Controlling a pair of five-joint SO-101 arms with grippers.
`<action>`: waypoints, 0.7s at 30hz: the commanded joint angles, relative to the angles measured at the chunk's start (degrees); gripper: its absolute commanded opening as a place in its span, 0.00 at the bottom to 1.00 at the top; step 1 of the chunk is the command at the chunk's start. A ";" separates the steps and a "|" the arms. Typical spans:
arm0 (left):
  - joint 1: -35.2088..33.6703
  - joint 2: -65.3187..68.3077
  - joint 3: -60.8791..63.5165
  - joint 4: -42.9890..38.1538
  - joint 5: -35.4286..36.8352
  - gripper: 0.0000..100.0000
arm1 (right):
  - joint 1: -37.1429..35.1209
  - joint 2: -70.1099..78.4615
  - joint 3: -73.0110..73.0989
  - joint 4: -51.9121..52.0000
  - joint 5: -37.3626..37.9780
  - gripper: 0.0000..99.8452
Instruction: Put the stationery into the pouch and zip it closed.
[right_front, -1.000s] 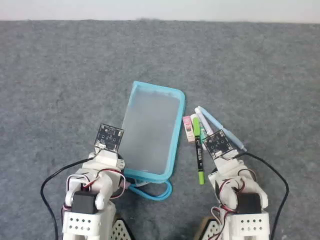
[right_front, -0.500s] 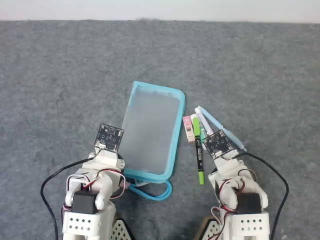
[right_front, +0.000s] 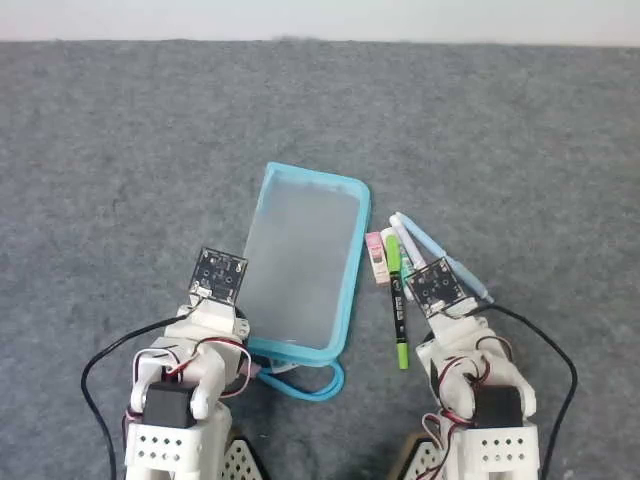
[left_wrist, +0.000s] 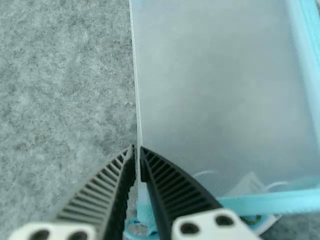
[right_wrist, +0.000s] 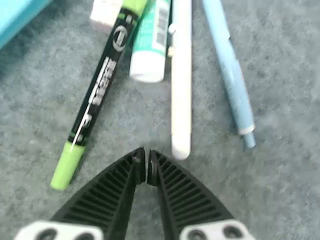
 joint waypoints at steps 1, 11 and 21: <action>0.35 -1.32 -0.48 0.09 -0.53 0.01 | -0.40 -1.63 1.23 -5.14 0.88 0.01; -4.22 -1.32 -0.48 -4.40 -3.43 0.01 | 2.51 -1.54 -4.66 -3.56 11.43 0.01; -24.62 -1.32 -0.48 -12.04 -18.29 0.01 | 2.95 10.24 -21.98 -2.24 9.32 0.01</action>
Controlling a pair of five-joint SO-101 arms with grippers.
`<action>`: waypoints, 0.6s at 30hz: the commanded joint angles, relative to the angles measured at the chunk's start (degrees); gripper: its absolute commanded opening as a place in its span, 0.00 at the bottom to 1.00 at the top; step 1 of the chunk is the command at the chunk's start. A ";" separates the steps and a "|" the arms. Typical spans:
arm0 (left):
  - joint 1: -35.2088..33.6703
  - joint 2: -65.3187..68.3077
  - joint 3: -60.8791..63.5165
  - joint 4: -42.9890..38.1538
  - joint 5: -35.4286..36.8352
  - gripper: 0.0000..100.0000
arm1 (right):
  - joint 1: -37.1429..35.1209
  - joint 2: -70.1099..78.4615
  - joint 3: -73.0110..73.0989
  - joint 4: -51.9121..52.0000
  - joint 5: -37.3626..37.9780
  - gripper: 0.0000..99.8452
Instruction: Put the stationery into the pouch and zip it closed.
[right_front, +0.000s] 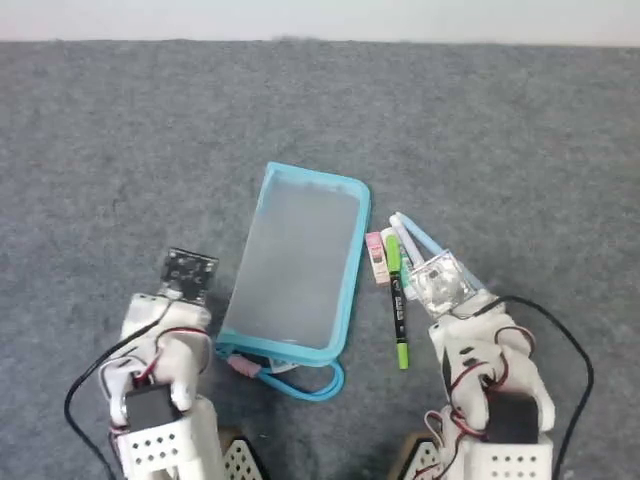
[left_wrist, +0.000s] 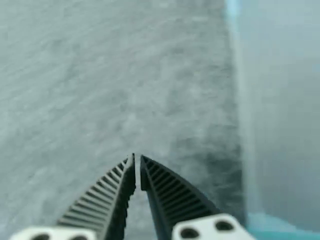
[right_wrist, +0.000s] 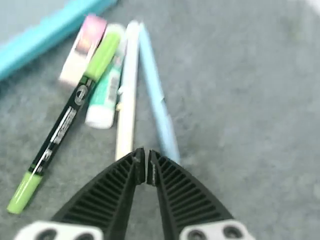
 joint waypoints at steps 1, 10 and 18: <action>-4.75 -1.32 -0.48 -3.60 0.79 0.01 | -1.71 11.12 -10.29 -0.40 -1.93 0.01; -22.42 -1.23 -0.66 -12.57 3.34 0.02 | -35.65 48.57 -29.98 0.22 -8.35 0.01; -23.91 -1.14 -8.48 -8.35 0.35 0.07 | -52.35 65.36 -32.35 -1.98 -6.77 0.01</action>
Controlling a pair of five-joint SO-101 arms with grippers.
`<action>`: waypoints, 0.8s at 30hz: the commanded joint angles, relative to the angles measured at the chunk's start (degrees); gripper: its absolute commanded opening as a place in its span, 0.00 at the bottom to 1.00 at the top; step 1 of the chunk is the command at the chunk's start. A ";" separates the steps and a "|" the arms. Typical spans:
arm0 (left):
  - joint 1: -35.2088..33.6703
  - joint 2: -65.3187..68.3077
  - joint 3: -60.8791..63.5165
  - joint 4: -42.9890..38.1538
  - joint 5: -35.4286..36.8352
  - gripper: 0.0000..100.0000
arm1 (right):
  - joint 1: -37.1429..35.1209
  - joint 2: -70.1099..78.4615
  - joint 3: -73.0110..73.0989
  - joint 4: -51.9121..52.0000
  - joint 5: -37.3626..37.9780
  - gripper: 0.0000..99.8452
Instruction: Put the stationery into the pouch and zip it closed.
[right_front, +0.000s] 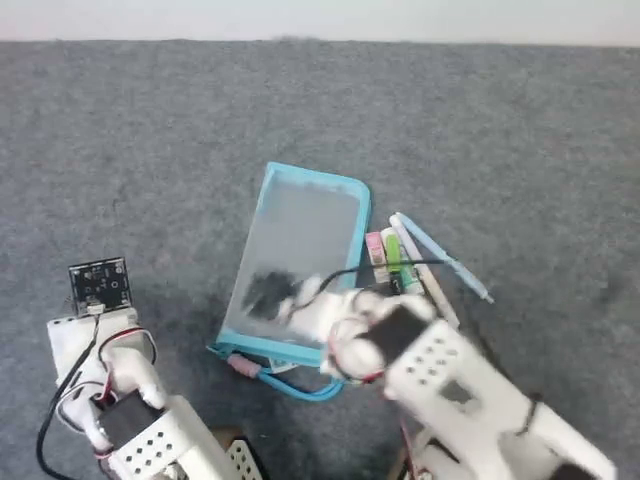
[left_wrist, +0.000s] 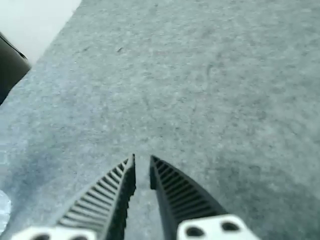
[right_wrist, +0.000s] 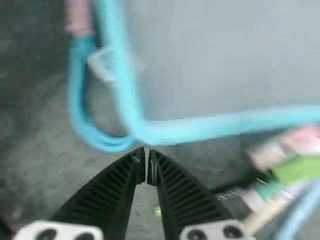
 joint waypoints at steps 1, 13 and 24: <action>-0.35 -1.05 -9.10 3.43 -0.88 0.07 | -4.18 3.65 -2.99 -2.24 0.62 0.01; 0.00 45.19 -40.57 4.22 -3.87 0.07 | -4.18 12.97 -1.05 -12.79 -0.88 0.09; 0.00 77.71 -59.91 4.40 -3.96 0.07 | 12.53 22.73 -8.79 -18.68 -0.79 0.10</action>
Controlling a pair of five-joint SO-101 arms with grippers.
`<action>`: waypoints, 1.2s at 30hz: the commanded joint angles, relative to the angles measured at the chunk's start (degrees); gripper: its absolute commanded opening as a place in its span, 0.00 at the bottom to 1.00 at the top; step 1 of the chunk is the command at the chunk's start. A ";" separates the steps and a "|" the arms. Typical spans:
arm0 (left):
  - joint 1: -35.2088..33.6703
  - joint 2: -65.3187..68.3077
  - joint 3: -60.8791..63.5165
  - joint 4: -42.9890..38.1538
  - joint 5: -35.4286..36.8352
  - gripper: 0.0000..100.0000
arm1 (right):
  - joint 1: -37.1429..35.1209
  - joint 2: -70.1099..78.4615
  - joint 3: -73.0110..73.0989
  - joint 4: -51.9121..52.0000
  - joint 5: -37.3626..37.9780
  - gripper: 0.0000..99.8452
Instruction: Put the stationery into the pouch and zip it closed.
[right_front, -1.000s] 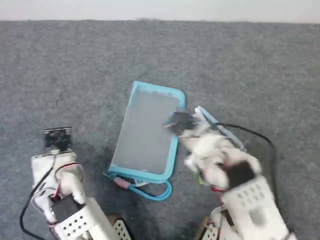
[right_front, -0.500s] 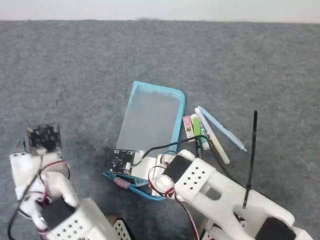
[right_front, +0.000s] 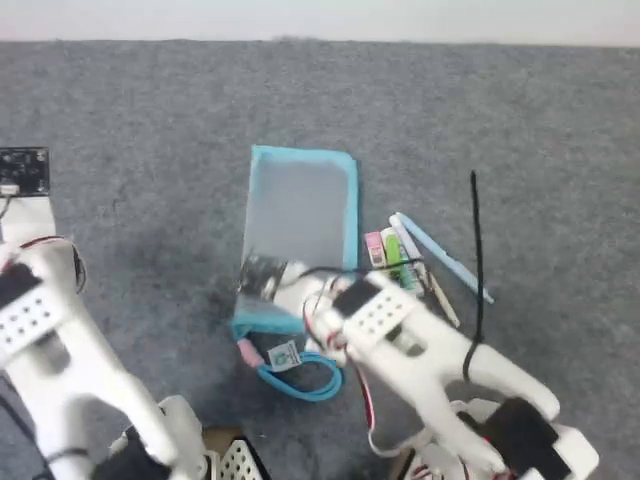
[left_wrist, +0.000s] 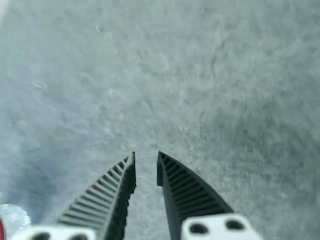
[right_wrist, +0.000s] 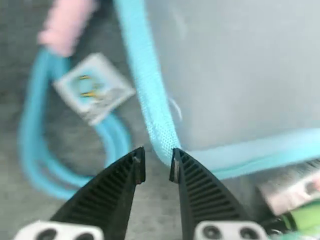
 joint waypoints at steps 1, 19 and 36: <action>0.18 3.34 -4.70 0.18 -0.70 0.07 | 6.81 1.63 -7.03 -1.54 -0.26 0.10; -0.18 4.57 -3.12 -3.69 -0.88 0.07 | 3.21 -1.89 -13.89 9.71 3.87 0.10; -0.18 4.57 -2.59 -3.43 -0.88 0.07 | 8.13 16.57 -21.19 -0.31 2.20 0.10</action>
